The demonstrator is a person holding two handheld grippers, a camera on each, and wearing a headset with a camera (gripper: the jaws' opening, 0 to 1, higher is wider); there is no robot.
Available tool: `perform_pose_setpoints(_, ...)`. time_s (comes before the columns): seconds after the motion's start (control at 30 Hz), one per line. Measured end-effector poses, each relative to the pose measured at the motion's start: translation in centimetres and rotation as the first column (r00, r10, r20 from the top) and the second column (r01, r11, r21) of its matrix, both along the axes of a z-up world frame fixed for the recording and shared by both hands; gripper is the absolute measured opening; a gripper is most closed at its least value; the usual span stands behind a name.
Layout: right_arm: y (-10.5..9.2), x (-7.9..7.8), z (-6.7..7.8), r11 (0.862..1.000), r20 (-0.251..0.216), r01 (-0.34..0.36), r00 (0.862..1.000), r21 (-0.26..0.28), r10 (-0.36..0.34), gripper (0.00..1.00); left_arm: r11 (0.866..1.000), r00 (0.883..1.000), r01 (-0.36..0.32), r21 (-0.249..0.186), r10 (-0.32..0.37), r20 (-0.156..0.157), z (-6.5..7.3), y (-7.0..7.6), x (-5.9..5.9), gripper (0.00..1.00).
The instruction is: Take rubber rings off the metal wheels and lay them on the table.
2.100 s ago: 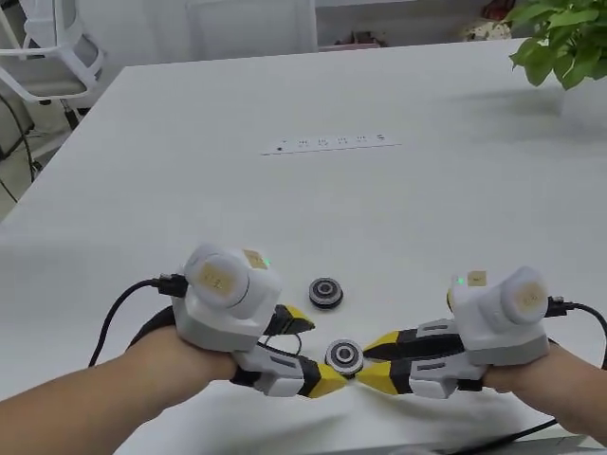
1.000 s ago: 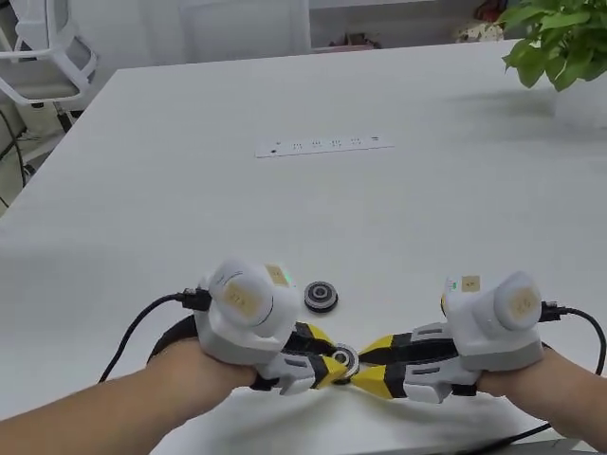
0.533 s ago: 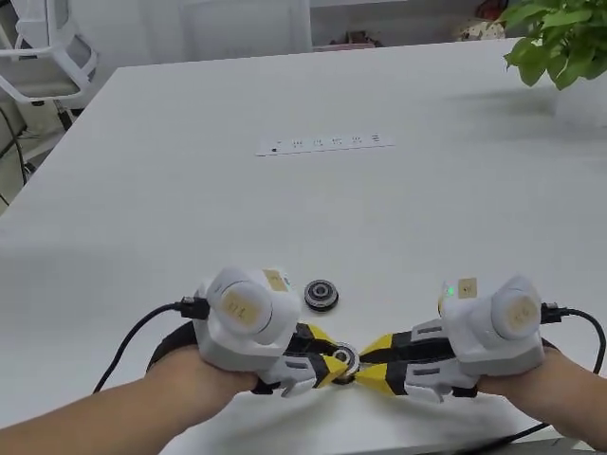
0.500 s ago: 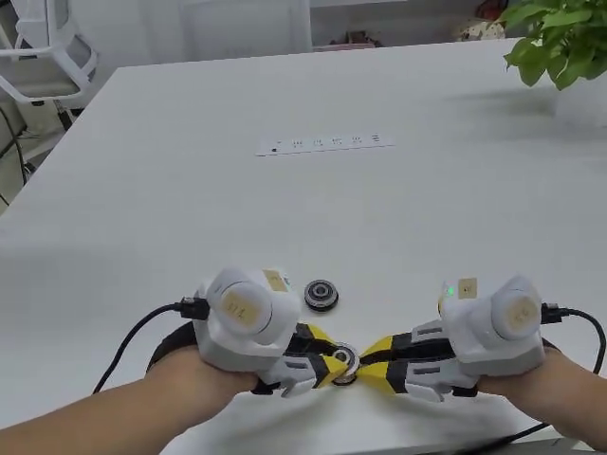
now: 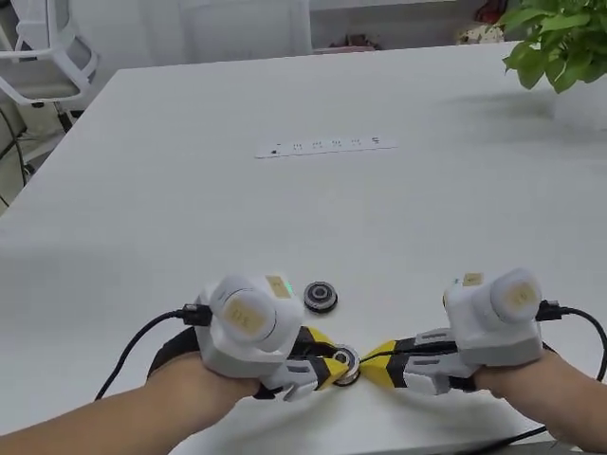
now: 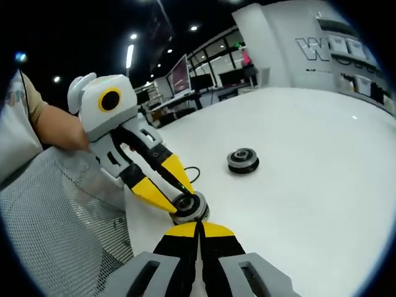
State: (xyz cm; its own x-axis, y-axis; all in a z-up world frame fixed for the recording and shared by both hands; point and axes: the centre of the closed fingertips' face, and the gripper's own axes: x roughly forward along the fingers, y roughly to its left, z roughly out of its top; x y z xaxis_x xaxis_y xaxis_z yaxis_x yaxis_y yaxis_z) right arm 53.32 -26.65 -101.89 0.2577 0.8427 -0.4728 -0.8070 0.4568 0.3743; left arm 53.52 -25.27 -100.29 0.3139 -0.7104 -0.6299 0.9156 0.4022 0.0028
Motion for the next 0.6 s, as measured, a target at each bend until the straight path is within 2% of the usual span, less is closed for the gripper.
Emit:
perform_pose_setpoints(0.1, -0.20, 0.08, 0.03, 1.000, -0.020, 0.017, 1.000, 0.018, -0.017, 0.00, 1.000, 1.000, 0.001, 0.003, -0.001, 0.002, 0.00, -0.01, 0.02, 0.12)
perform_pose_setpoints(0.43, -0.15, 0.26, 0.13, 0.999, -0.044, 0.037, 0.998, 0.036, -0.036, 0.00, 1.000, 1.000, 0.001, -0.001, -0.001, 0.006, -0.01, 0.00, 0.09, 0.12)
perform_pose_setpoints(0.6, -0.21, 0.29, 0.37, 0.996, -0.077, 0.060, 0.995, 0.067, -0.055, 0.00, 1.000, 1.000, 0.000, -0.001, 0.000, 0.008, 0.00, 0.01, 0.10, 0.12)
